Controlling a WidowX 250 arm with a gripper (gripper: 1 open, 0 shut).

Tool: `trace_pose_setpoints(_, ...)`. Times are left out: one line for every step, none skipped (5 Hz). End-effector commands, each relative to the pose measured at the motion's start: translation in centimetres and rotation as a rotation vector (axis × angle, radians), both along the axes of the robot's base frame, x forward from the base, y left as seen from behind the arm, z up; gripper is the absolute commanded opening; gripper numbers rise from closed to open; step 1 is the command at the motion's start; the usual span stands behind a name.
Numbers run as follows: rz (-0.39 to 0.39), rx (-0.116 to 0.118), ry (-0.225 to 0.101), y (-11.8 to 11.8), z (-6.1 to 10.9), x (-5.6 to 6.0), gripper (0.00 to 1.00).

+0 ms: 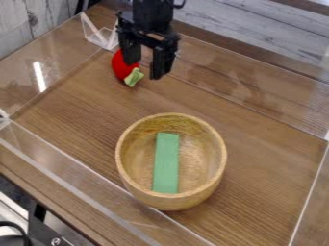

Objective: Move the red object to the right side of the table

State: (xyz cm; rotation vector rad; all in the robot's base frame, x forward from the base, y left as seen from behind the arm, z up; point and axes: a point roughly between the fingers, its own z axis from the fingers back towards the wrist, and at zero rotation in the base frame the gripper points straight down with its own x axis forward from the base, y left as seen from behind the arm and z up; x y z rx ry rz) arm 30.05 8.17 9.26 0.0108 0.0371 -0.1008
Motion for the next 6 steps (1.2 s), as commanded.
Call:
trace_pose_setpoints(0.003, 0.018, -0.086, 1.7, 2.1, 1.0, 1.00)
trace_pose_setpoints(-0.034, 0.013, -0.103, 1.9, 2.0, 1.6, 1.00)
trace_pose_setpoints(-0.067, 0.011, -0.114, 1.8, 1.6, 2.1, 1.00)
trace_pose_setpoints(-0.057, 0.011, -0.121, 2.2, 2.0, 2.5, 1.00)
trace_pose_setpoints(-0.041, 0.015, -0.125, 2.8, 2.2, 2.9, 1.00)
trace_pose_setpoints(-0.005, 0.019, -0.125, 4.1, 1.3, 3.1, 1.00)
